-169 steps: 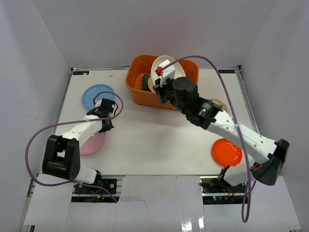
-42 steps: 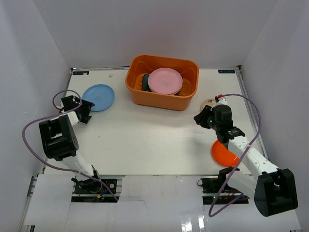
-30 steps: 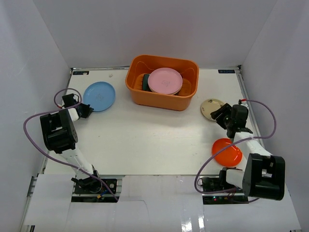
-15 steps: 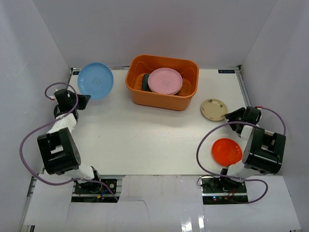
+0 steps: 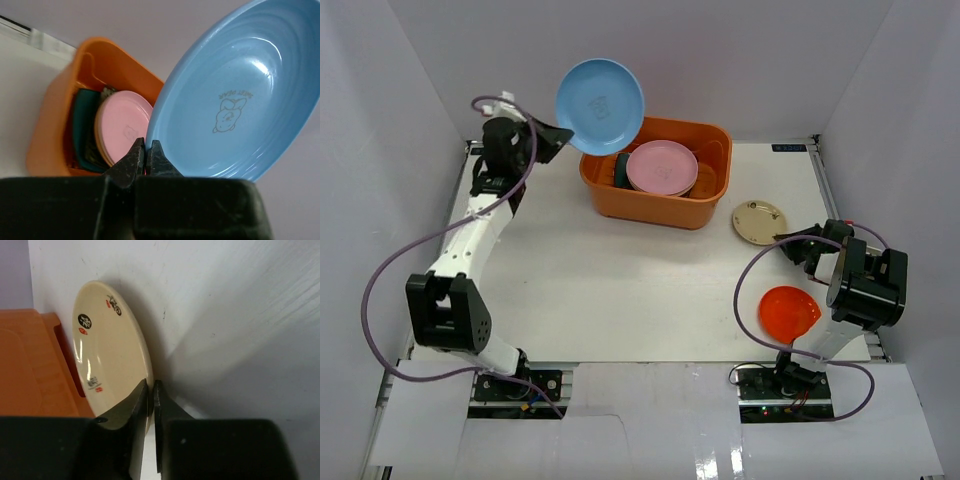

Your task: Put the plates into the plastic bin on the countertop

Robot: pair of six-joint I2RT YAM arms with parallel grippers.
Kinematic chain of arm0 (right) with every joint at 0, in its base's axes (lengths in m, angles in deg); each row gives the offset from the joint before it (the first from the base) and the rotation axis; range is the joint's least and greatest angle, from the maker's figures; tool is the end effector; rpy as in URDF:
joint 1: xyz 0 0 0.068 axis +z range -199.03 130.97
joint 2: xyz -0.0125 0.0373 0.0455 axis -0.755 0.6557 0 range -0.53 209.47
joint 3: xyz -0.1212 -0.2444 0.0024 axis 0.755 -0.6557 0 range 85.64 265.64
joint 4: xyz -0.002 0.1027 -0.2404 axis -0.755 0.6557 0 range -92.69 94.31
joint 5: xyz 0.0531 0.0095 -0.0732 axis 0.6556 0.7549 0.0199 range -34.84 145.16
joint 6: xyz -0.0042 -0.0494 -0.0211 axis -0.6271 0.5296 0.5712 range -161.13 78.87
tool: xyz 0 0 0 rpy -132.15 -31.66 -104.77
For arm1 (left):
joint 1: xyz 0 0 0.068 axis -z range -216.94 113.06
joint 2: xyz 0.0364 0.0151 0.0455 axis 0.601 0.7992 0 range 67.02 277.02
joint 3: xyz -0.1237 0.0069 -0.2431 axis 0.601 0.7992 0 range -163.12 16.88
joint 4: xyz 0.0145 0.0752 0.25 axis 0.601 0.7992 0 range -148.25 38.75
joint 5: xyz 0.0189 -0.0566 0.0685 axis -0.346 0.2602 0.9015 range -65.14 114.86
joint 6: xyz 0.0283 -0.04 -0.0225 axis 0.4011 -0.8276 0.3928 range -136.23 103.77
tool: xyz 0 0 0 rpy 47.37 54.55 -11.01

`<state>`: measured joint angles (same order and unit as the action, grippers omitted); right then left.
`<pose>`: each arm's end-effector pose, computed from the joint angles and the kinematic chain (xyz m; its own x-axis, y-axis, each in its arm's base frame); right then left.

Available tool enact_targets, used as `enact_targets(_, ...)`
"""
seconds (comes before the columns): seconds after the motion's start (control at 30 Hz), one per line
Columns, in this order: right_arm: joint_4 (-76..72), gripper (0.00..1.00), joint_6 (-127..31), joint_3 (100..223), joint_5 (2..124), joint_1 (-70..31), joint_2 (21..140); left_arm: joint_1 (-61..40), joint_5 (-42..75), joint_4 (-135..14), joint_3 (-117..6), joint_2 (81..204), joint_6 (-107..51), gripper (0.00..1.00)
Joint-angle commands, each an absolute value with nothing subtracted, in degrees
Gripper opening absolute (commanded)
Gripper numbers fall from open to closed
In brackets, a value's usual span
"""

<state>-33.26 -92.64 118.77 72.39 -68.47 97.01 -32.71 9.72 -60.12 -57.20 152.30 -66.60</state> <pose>0.2904 -0.0912 0.1201 -0.2597 0.8843 -0.3879 0.4645 0.4666 0.7527 0.3554 -0.0356 0.3703 -0.3559 -0.7191 -0.5968 0.0849 0.6111 -0.7870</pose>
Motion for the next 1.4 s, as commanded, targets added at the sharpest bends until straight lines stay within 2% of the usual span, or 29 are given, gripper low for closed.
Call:
enact_targets(0.0,-38.89,0.09,-96.41,118.87,74.58,-68.54,97.03,-26.67,11.06,-51.41,-66.68,157.36,-60.97,0.00)
enact_targets(0.27,-40.75,0.08,-97.73,115.70,71.34,-68.54,82.37,-17.09,17.72,-42.80,-81.19,172.20,-55.26,0.00)
enact_targets(0.43,-37.68,0.08,-96.94,118.68,71.59,-68.54,72.78,-14.89,21.69,-30.17,-99.02,185.72,-48.85,0.00)
enact_targets(0.53,-36.27,0.08,-96.42,121.93,73.35,-68.36,68.65,-14.44,23.98,-25.57,-106.32,189.80,-46.13,0.00)
enact_targets(0.67,-32.42,0.08,-93.09,127.81,76.60,-66.17,66.80,-14.44,26.18,-24.33,-108.27,193.58,-45.06,0.00)
enact_targets(0.8,-26.96,0.08,-87.55,135.54,72.83,-58.97,66.35,-14.44,25.30,-23.27,-108.45,195.52,-44.88,0.02)
enact_targets(0.87,-24.68,0.08,-83.51,139.06,70.29,-54.25,67.58,-14.44,24.34,-23.10,-108.45,195.96,-44.62,0.19)
enact_targets(0.9,-21.88,0.08,-82.02,143.17,69.41,-52.38,69.67,-14.44,21.37,-23.71,-108.28,195.70,-44.45,0.39)
enact_targets(0.97,-20.19,0.08,-78.84,146.53,66.08,-46.69,72.14,-14.44,19.68,-24.67,-108.10,195.08,-44.71,0.60)
enact_targets(1.0,-19.66,0.08,-78.32,147.85,65.10,-45.09,74.77,-14.44,19.07,-25.46,-107.75,194.47,-44.79,0.76)
enact_targets(1.03,-19.22,0.08,-77.96,150.48,64.48,-43.85,76.10,-14.44,17.58,-27.39,-107.40,192.90,-44.88,0.82)
enact_targets(1.13,-18.07,0.08,-76.73,154.97,61.15,-39.63,81.46,-14.44,15.90,-30.65,-107.66,188.77,-44.97,0.95)
enact_targets(1.27,-16.14,0.08,-76.29,160.16,60.96,-35.85,90.06,-14.44,16.94,-36.71,-105.30,180.16,-44.45,0.97)
enact_targets(1.37,-14.12,0.08,-75.06,163.68,59.82,-33.31,94.98,-14.44,18.35,-41.46,-98.19,171.28,-43.48,0.98)
